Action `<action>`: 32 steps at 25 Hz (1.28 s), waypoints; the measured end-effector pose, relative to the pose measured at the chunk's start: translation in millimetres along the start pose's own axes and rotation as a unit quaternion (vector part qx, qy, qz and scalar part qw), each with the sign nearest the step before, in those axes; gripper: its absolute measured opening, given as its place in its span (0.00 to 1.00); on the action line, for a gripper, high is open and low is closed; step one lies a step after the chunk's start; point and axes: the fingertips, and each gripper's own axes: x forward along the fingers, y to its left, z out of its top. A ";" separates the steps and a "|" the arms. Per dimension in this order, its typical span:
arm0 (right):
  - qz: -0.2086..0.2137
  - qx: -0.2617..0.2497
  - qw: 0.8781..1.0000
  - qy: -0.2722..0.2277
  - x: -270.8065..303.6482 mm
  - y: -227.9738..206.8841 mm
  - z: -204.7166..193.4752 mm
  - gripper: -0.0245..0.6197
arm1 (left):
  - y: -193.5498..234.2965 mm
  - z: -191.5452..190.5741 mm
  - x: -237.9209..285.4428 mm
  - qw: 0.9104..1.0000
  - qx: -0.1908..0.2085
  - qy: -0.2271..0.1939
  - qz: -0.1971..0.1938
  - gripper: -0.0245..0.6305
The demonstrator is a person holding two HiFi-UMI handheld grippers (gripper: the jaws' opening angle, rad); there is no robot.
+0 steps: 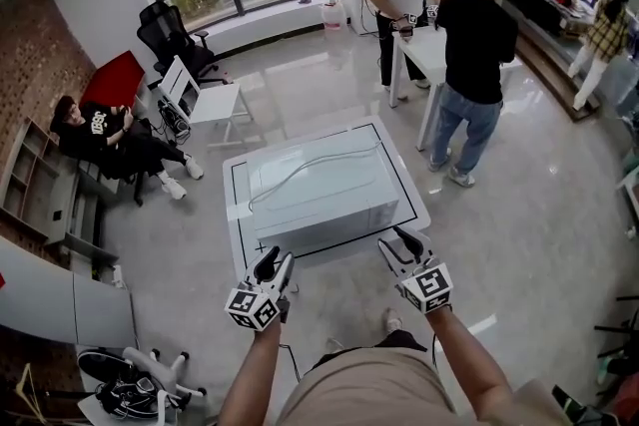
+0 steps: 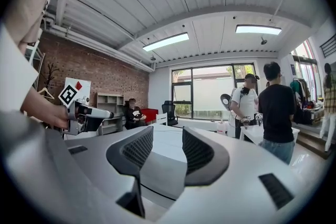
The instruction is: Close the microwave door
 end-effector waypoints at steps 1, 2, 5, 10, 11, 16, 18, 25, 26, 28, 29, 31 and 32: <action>0.003 -0.002 1.000 0.003 2.9 3.9 0.8 0.29 | 1.9 0.4 -0.8 1.000 0.000 0.000 -0.001 0.28; 0.007 -0.004 1.000 0.006 5.8 8.1 2.1 0.30 | 3.7 0.8 -1.3 1.000 0.000 0.000 -0.002 0.28; 0.017 -0.010 1.000 0.012 13.4 19.4 4.3 0.30 | 8.3 1.1 -1.5 1.000 0.001 0.000 -0.004 0.28; 0.023 -0.019 0.999 0.021 18.8 26.0 2.6 0.30 | 11.1 0.2 -0.5 1.000 0.001 -0.002 -0.008 0.28; 0.020 -0.020 0.999 0.024 18.9 25.3 1.9 0.30 | 11.1 -0.1 -0.5 1.000 0.001 -0.002 -0.008 0.28; 0.009 -0.029 0.999 0.033 19.0 22.8 -1.5 0.30 | 13.7 -1.3 -0.2 1.000 -0.001 -0.002 -0.007 0.28; 0.012 -0.032 0.999 0.038 19.1 23.9 -3.8 0.30 | 15.0 -1.9 0.3 1.000 -0.002 -0.001 -0.005 0.28; 0.013 -0.033 0.998 0.051 13.9 21.3 -12.0 0.29 | 9.1 -6.6 5.5 1.000 -0.015 -0.001 -0.015 0.28; 0.013 -0.031 0.998 0.051 12.7 20.5 -12.4 0.28 | 7.4 -7.8 6.1 1.000 -0.016 0.000 -0.016 0.28; 0.010 -0.029 0.998 0.049 11.2 18.3 -12.6 0.27 | 4.8 -10.3 7.9 1.000 -0.017 0.002 -0.017 0.28; 0.009 -0.028 0.998 0.048 10.7 16.9 -13.0 0.26 | 3.9 -11.9 8.9 1.000 -0.018 0.004 -0.018 0.28; 0.007 -0.026 0.998 0.048 9.8 14.2 -14.2 0.26 | 2.3 -16.4 10.6 1.000 -0.020 0.008 -0.018 0.28; 0.007 -0.026 0.999 0.048 9.3 12.9 -14.6 0.26 | 1.4 -18.5 11.4 1.000 -0.021 0.009 -0.018 0.28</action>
